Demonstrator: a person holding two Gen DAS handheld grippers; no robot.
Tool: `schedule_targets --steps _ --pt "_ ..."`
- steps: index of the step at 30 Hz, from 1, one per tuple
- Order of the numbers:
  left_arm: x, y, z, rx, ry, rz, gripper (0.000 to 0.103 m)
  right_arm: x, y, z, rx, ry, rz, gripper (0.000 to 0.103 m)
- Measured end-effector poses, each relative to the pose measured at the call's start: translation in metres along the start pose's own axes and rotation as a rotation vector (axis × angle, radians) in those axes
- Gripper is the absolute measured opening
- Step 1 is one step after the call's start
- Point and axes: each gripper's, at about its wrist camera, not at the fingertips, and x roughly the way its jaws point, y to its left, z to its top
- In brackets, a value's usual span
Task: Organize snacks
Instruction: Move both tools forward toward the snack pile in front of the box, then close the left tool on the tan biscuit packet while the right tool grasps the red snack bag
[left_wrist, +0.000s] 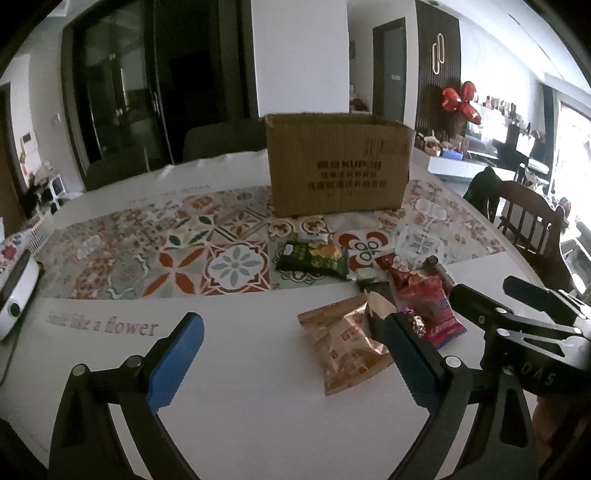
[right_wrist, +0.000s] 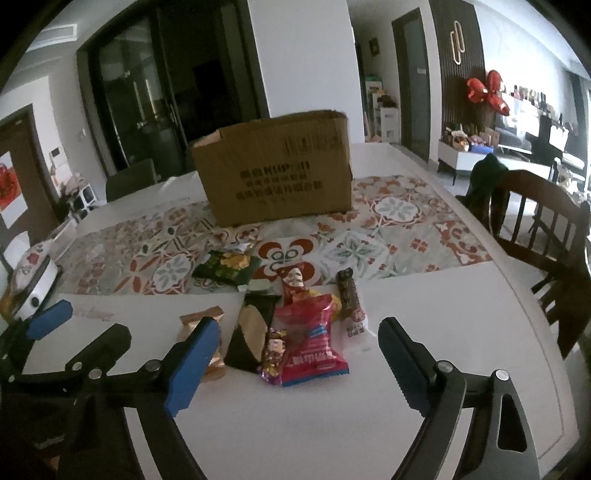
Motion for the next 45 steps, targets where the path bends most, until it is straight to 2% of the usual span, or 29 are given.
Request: schedule_targets --steps 4,22,29,36,39,40,45 --pt "0.016 -0.003 0.002 -0.018 0.03 -0.015 0.096 0.013 -0.004 0.0 0.005 0.02 0.003 0.082" --pt "0.074 -0.012 -0.002 -0.063 0.192 -0.098 0.075 0.068 -0.017 -0.004 0.061 0.167 0.08 0.056" --pt "0.086 -0.012 -0.006 -0.073 0.227 -0.111 0.063 0.074 -0.014 -0.006 0.039 0.178 0.071 0.053" --pt "0.086 -0.015 -0.005 -0.061 0.228 -0.12 0.051 0.077 -0.009 -0.003 0.024 0.183 0.086 0.051" --pt "0.085 -0.017 -0.006 -0.045 0.221 -0.119 0.048 0.078 -0.008 -0.003 0.014 0.181 0.092 0.047" --pt "0.084 -0.018 -0.006 -0.036 0.218 -0.115 0.047 0.079 -0.006 -0.003 0.007 0.187 0.093 0.04" --pt "0.084 -0.019 -0.006 -0.029 0.213 -0.113 0.043 0.077 -0.003 -0.005 -0.005 0.177 0.092 0.038"
